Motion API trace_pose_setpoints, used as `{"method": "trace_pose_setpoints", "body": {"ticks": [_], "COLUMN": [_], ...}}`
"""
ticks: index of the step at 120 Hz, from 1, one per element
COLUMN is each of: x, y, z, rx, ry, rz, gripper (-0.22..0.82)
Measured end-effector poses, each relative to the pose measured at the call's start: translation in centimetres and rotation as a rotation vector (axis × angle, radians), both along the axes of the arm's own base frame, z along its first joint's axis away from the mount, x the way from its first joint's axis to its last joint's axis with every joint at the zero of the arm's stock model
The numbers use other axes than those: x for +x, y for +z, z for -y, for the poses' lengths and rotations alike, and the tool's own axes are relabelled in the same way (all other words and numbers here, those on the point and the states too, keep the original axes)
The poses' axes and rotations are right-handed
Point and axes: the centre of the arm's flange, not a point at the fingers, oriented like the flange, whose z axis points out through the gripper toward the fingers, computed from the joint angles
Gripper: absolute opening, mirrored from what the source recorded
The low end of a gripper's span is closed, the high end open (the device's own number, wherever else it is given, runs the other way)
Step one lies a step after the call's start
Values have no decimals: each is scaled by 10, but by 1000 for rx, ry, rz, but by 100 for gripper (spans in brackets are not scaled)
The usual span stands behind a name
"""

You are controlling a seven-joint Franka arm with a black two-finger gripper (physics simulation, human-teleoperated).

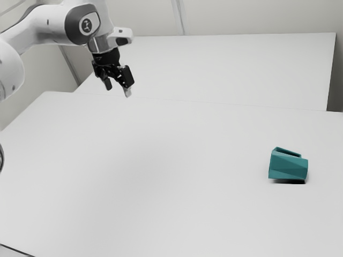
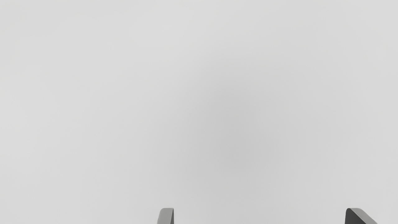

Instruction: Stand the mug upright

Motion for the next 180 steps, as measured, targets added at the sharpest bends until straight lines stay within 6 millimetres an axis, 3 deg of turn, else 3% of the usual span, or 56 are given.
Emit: {"method": "trace_pose_setpoints", "body": {"ticks": [18,36,54,80,106,117,180], "x": [7,17,23,47,42,28,-14], "y": [-15,-50,-70,-121,-169,-183,-227], "z": [-9,11,71,133,190,213,303], "rx": [-7,-67,-163,-370,-485,-507,-532], "ry": [0,8,65,321,485,510,419], "rz": [16,33,96,118,108,76,37], "gripper": [60,60,60,60,60,60,59]}}
